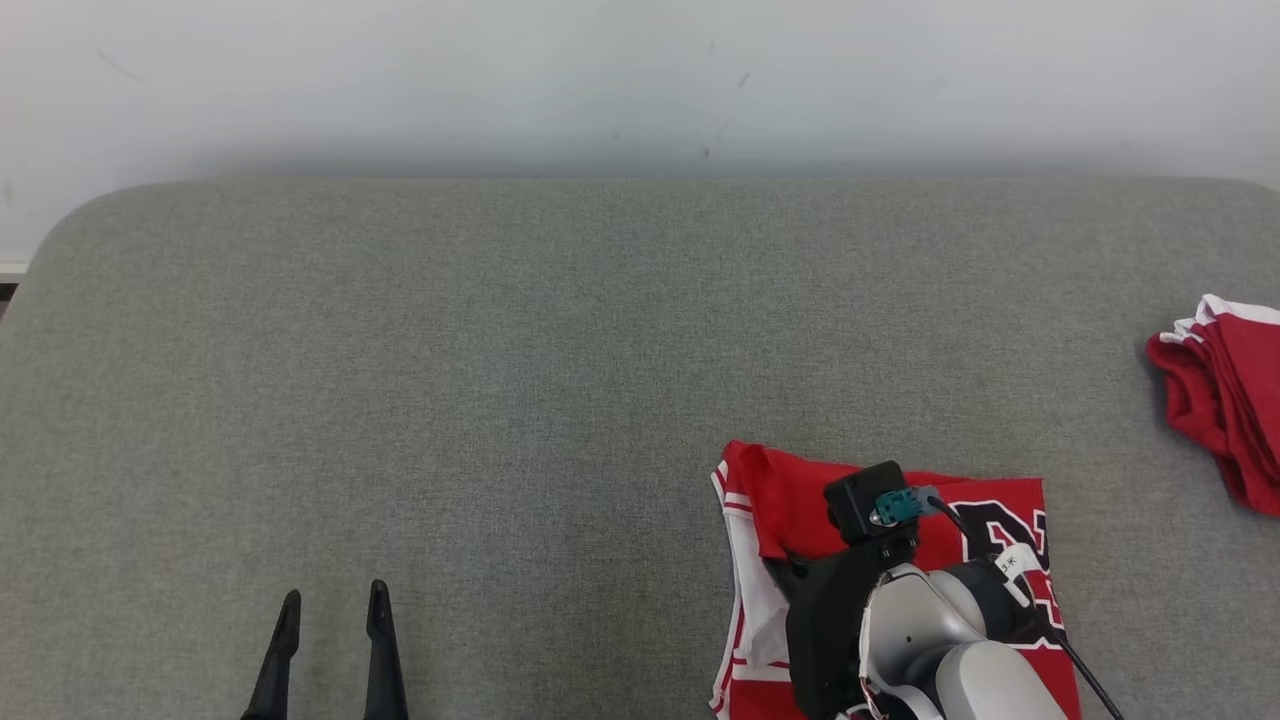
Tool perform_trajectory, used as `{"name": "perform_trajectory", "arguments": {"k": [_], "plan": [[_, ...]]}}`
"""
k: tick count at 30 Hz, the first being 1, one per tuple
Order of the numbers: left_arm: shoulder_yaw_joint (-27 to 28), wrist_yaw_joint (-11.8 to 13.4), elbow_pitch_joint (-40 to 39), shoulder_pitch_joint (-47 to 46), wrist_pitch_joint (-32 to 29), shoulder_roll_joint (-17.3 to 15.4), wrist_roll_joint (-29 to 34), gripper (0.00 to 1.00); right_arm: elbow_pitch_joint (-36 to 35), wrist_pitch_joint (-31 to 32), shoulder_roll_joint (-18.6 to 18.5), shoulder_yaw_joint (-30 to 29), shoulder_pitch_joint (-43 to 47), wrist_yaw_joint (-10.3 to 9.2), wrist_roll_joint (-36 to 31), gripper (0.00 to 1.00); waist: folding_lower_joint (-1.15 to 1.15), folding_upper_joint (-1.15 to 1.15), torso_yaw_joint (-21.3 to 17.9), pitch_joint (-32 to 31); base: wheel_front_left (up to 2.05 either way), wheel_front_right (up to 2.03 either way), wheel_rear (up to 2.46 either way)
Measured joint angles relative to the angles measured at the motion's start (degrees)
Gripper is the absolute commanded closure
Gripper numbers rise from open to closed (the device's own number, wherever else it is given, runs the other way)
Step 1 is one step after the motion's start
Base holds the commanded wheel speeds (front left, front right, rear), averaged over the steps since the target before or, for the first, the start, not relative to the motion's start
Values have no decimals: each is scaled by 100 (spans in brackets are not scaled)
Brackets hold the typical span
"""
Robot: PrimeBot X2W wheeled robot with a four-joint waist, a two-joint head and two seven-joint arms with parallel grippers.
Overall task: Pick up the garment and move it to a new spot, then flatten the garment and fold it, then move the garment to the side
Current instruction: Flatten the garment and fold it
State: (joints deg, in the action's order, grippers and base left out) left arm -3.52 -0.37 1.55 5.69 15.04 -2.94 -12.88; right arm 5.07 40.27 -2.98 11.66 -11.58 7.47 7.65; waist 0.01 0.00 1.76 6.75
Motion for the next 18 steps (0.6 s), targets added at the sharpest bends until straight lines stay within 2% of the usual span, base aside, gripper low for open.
{"name": "perform_trajectory", "arguments": {"k": [1,2,3,4,8,12,15,18], "plan": [[-8,4,0,-1,0,0,2,0,37,-24,-1,35,-19,0,65,100,0,0,-2,1,0,0,0],[-11,4,0,-2,0,1,4,0,56,-55,-1,71,-34,0,196,15,0,0,-3,1,0,0,0],[-20,4,1,-7,0,1,10,0,76,-98,-1,103,-44,0,386,15,0,0,-3,1,0,0,0],[-27,4,1,-15,0,1,10,0,89,-115,0,107,-47,0,539,0,0,0,-3,0,0,0,0],[-48,3,1,-37,0,0,10,0,11,-254,0,152,-70,0,1145,0,0,0,2,-18,0,0,0],[-52,4,4,-35,0,1,10,0,-310,-354,2,24,-106,0,1482,0,0,0,-7,-49,0,0,0],[-47,7,8,-21,0,1,11,0,-631,-457,3,-325,-103,0,1678,0,0,0,-17,-75,0,0,0],[-40,11,9,-1,0,1,24,0,-916,-501,4,-892,-66,0,1430,0,0,0,-30,-104,0,0,0]]}}
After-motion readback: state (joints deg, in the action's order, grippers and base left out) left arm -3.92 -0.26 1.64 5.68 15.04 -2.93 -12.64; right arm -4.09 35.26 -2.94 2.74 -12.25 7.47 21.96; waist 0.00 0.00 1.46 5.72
